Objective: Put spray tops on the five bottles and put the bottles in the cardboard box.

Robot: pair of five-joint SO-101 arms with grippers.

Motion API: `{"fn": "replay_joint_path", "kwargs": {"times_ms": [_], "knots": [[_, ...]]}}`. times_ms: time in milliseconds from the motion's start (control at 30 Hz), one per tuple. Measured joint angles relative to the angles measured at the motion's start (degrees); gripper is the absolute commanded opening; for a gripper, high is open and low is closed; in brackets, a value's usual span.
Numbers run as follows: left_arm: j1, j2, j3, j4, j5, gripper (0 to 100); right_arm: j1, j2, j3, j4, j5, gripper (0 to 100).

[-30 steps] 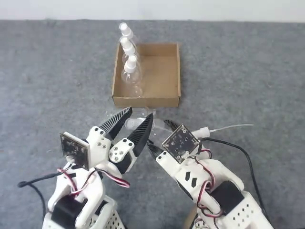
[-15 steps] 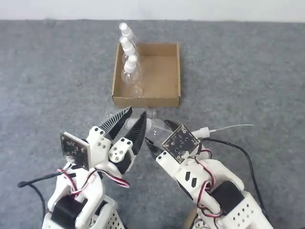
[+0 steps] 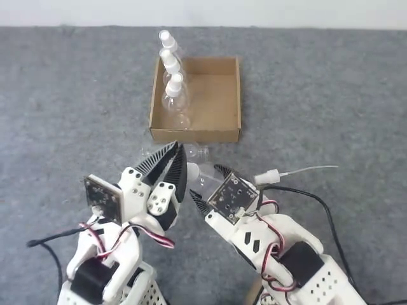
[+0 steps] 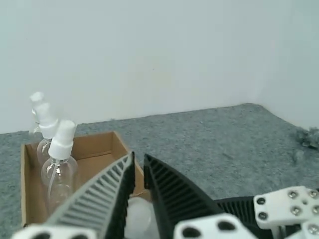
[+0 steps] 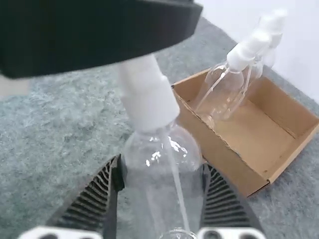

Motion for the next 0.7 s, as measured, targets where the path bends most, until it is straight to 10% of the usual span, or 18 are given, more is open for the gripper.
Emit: {"fn": "replay_joint_path", "kwargs": {"times_ms": [700], "knots": [[1.0, 0.0, 0.3, -0.1, -4.8, 16, -0.1, -0.1, -0.1, 1.6, 2.9, 6.9]]}}
